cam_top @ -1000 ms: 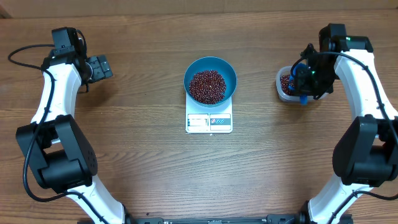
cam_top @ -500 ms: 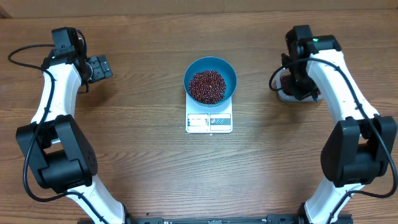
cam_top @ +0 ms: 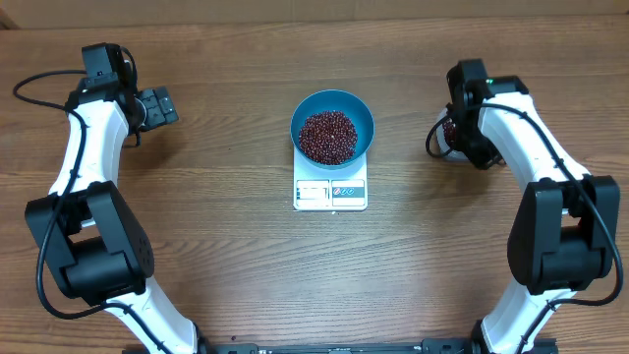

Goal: Scoop item into bowl and weigh 150g on scale
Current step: 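Dip the scoop into the red beans with the right gripper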

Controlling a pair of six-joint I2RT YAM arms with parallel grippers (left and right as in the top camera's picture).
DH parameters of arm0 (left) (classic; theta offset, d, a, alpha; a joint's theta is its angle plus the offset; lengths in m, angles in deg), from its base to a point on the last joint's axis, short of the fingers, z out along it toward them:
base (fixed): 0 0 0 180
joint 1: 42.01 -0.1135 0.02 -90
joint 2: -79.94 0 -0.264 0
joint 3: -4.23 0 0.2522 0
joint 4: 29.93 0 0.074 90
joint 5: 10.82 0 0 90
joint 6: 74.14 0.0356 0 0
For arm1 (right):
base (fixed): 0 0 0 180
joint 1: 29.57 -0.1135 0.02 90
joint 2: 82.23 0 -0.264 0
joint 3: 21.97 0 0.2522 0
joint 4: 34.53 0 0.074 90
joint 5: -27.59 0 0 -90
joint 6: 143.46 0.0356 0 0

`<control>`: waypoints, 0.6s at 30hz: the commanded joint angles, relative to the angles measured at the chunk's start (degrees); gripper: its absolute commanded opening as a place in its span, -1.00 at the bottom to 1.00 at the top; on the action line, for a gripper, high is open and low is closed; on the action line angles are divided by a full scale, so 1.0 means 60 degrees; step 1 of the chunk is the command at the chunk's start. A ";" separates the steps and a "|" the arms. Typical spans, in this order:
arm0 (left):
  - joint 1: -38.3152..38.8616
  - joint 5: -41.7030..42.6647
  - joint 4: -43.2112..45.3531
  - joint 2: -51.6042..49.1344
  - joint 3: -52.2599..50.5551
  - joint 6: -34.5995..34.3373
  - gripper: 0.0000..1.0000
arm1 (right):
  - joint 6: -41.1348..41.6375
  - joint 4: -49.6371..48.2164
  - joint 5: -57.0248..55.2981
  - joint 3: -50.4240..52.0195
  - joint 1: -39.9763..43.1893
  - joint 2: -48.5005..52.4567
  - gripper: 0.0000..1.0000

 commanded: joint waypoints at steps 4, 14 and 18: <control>0.0025 -0.0120 0.0033 0.0004 0.0087 0.0044 0.99 | -0.0157 -0.0127 0.0674 0.0794 0.0033 0.0025 -0.93; 0.0025 -0.0120 0.0033 0.0004 0.0087 0.0047 0.99 | 0.0718 -0.0459 0.3672 0.0790 0.0022 0.0025 -0.93; 0.0025 -0.0120 0.0029 0.0004 0.0084 0.0047 0.99 | 0.1158 -0.0729 0.4404 0.0790 0.0025 0.0025 -0.93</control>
